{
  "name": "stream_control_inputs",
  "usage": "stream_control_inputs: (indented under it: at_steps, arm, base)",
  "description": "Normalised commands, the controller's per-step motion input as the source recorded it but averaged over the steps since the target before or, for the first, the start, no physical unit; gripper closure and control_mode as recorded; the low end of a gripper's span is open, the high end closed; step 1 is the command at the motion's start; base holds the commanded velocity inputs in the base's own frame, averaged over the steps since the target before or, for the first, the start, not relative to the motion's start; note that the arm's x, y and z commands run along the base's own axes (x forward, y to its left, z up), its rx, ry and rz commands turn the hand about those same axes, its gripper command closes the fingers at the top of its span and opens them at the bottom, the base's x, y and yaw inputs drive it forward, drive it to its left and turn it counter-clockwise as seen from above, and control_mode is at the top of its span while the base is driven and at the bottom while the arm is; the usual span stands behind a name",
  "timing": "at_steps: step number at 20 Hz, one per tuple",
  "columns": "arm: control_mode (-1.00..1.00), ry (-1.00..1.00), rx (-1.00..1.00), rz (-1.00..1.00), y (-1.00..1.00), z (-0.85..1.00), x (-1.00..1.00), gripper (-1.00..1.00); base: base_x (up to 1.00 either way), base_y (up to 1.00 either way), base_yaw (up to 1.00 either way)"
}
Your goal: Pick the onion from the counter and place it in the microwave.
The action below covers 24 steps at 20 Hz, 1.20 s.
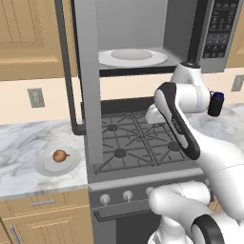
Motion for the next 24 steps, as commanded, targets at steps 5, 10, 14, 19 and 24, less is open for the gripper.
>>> stream_control_inputs:
  at_steps: [5,10,14,19,24]
  arm:
    - [-1.0,-0.07,0.08,0.4,0.36,-0.29,-0.35,-1.0]
    - [-1.0,-0.18,0.1,0.46,0.44,-0.34,-0.07,-1.0]
    - [-1.0,-0.22,0.1,0.43,0.3,-0.36,0.0,-1.0]
    - [-1.0,-0.2,0.11,0.32,0.2,-0.28,0.0,-1.0]
    - [-1.0,-0.23,0.13,0.2,0.45,-0.29,0.11,-1.0]
  base:
    - [0.0,0.0,0.0]
    - [0.0,0.0,0.0]
    - [0.0,0.0,0.0]
    - [0.0,0.0,0.0]
    - [0.0,0.0,0.0]
